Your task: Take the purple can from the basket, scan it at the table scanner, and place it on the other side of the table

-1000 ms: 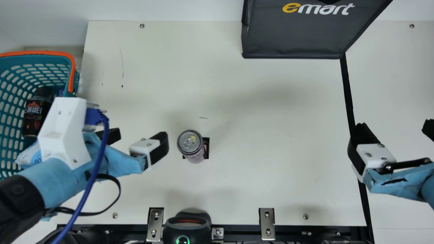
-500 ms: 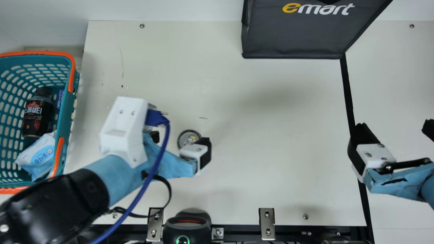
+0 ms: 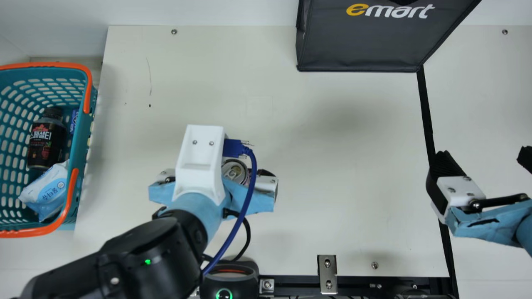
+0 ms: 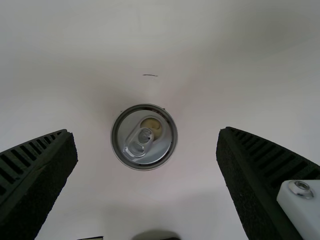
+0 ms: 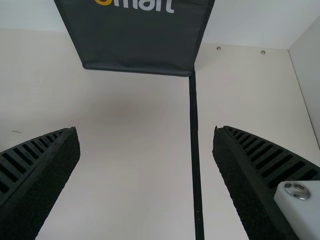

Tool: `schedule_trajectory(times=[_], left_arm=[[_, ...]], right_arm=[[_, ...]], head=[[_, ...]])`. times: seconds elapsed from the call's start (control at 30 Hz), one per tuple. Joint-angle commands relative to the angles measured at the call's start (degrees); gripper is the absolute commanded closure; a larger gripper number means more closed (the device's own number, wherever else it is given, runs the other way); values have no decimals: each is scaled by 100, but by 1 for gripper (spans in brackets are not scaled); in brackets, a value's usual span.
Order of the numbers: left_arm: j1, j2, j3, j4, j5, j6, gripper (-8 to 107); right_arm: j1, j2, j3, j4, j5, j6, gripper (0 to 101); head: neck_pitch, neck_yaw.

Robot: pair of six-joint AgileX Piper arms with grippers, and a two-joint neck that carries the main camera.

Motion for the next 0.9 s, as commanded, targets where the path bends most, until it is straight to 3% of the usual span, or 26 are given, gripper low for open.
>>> schedule_trajectory(times=[0.0,0.87], left_arm=[[26,113,25,16,11,-75,9],[847,957,-179,-1054,-238,619,9]], right_arm=[[0,0,0,0,0,0,6],[0,0,0,4,0,0,6]], head=[[-166,9],[-166,9]])
